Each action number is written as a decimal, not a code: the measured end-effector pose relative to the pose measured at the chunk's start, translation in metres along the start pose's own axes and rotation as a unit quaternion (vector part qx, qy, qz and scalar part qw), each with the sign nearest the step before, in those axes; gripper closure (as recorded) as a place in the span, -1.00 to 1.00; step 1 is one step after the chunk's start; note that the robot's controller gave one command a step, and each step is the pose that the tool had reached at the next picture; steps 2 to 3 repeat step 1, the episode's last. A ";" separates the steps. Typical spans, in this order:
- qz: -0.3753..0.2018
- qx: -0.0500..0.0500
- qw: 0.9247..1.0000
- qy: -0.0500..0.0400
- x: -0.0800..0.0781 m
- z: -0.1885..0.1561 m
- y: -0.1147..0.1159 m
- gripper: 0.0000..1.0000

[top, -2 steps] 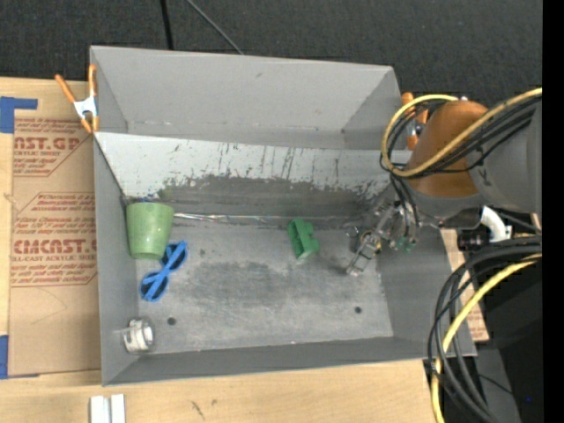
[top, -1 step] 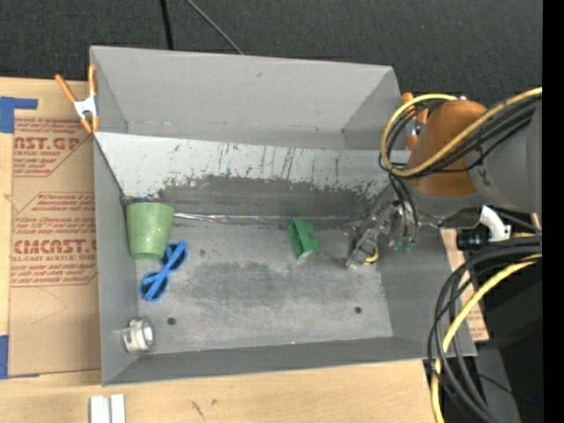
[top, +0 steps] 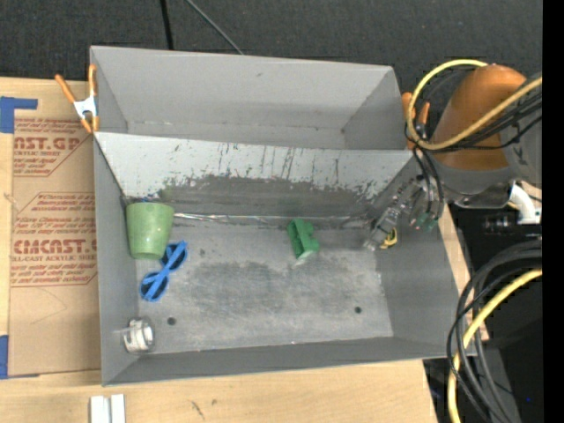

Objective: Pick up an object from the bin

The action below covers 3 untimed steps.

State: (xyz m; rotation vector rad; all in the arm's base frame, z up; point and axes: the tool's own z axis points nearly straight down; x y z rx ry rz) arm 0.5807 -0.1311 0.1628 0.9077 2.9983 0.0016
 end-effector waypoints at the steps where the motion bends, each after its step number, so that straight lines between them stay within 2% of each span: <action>1: -0.008 0.000 1.000 0.001 0.024 -0.060 -0.005 1.00; 3: -0.008 0.000 1.000 0.001 0.024 -0.060 -0.005 1.00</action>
Offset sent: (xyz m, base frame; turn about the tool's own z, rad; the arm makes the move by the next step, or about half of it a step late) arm -0.0234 0.0086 0.0562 -0.0139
